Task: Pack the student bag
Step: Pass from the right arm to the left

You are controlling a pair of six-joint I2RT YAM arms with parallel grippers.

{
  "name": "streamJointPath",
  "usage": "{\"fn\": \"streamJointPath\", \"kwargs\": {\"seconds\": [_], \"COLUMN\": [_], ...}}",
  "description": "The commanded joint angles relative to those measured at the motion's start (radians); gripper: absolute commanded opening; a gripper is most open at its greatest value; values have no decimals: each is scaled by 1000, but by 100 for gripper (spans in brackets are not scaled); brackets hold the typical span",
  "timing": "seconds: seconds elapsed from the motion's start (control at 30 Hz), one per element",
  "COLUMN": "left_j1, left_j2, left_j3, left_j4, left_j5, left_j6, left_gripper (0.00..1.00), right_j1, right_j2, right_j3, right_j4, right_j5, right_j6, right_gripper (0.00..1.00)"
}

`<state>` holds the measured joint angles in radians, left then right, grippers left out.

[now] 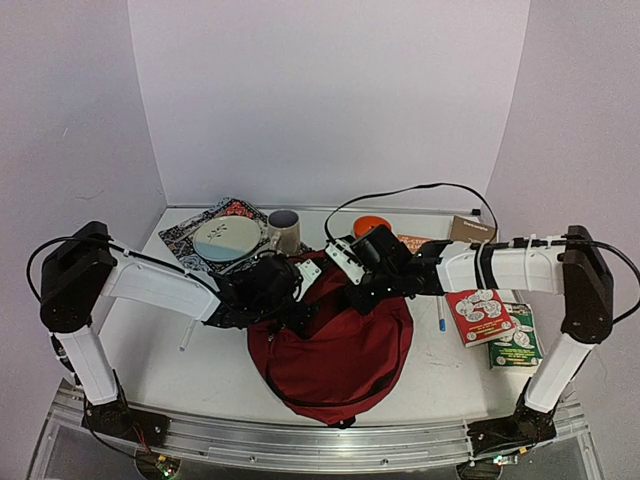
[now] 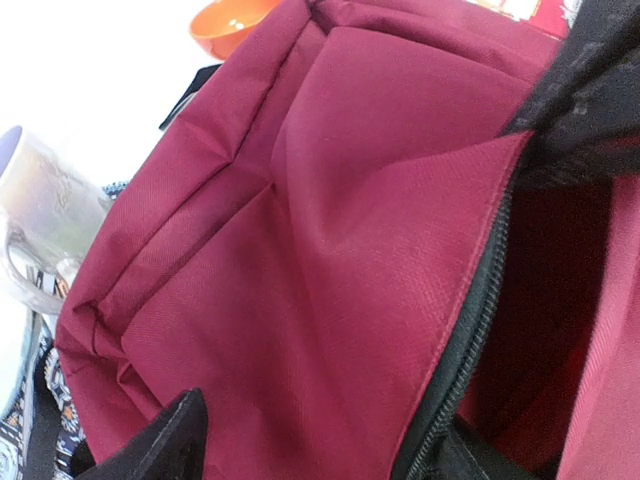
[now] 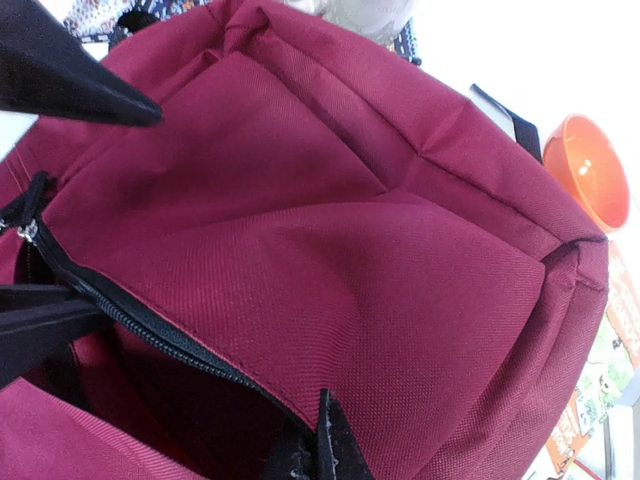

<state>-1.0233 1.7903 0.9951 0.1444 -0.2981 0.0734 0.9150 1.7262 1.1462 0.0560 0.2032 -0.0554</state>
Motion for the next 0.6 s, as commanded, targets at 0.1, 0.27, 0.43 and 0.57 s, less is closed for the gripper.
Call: {"fn": "streamJointPath", "kwargs": {"seconds": [0.1, 0.27, 0.43, 0.57], "left_j1": [-6, -6, -6, -6], "left_j2": [-22, -50, -65, -41], "left_j3": [56, 62, 80, 144], "left_j4": [65, 63, 58, 1], "left_j5": [-60, -58, -44, -48], "left_j6": [49, 32, -18, -62], "left_gripper": [24, 0, 0, 0], "right_j1": [-2, -14, -26, -63], "right_j2": [-56, -75, -152, -235], "right_j3": [-25, -55, -82, -114], "right_j4": [28, 36, 35, 21], "right_j5": [0, 3, -10, -36], "right_j6": [50, 144, 228, 296], "right_gripper": [0, 3, 17, 29]}}
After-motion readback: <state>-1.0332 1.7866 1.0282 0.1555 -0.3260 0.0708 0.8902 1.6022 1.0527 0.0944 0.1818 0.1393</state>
